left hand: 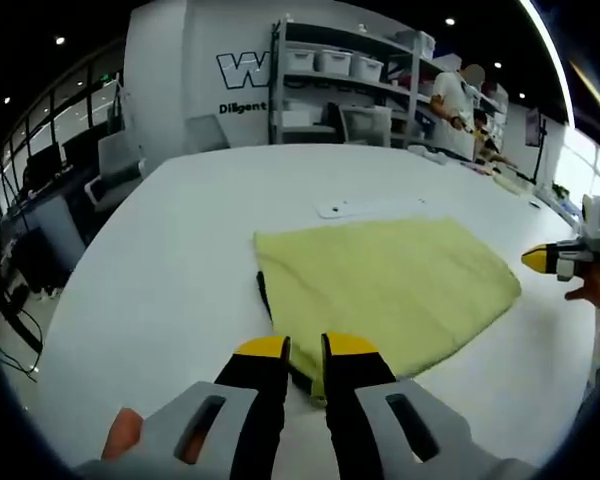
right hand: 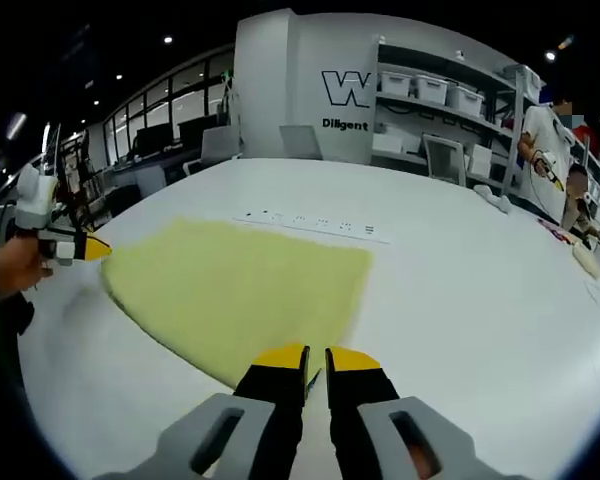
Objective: Fold the garment on the visible template until the final outline fits inside the template.
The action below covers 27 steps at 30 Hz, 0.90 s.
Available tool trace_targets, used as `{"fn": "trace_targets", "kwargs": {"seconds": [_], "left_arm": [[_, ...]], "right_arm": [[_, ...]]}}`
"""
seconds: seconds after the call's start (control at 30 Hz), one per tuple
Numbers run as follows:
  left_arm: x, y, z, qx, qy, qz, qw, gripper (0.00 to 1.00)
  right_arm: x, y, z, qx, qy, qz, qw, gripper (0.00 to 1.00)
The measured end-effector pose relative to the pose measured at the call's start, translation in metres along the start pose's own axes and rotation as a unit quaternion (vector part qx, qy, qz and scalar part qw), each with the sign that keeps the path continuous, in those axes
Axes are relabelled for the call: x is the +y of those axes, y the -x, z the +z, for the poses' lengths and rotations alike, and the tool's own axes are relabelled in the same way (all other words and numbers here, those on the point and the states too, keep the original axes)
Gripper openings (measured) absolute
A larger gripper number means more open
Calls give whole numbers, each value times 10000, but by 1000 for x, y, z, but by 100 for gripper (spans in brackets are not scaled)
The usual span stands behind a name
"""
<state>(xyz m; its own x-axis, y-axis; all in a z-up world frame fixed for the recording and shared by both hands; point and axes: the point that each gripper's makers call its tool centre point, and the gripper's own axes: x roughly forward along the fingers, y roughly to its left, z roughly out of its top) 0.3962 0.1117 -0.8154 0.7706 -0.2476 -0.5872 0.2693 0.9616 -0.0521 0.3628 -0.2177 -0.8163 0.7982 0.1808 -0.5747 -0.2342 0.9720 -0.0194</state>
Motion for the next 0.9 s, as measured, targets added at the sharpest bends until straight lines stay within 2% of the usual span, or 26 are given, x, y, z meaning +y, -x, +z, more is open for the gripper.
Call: {"fn": "trace_targets", "kwargs": {"seconds": [0.13, 0.2, 0.37, 0.73, 0.83, 0.9], "left_arm": [[-5, 6, -14, 78, 18, 3, 10000, 12], [-8, 8, -23, 97, 42, 4, 9999, 13], [-13, 12, -33, 182, 26, 0, 9998, 13], [-11, 14, -50, 257, 199, 40, 9995, 14], [-12, 15, -48, 220, 189, 39, 9996, 14], [-10, 16, -42, 88, 147, 109, 9998, 14]], "right_arm": [[3, 2, -14, 113, -44, 20, 9999, 0], [9, 3, -26, 217, -74, 59, 9997, 0], [15, 1, -38, 303, -173, 128, 9993, 1], [21, -4, -38, 285, -244, 209, 9991, 3], [22, -4, -38, 262, -234, 222, 9991, 3], [22, -4, -38, 264, -220, 218, 9992, 2]]}}
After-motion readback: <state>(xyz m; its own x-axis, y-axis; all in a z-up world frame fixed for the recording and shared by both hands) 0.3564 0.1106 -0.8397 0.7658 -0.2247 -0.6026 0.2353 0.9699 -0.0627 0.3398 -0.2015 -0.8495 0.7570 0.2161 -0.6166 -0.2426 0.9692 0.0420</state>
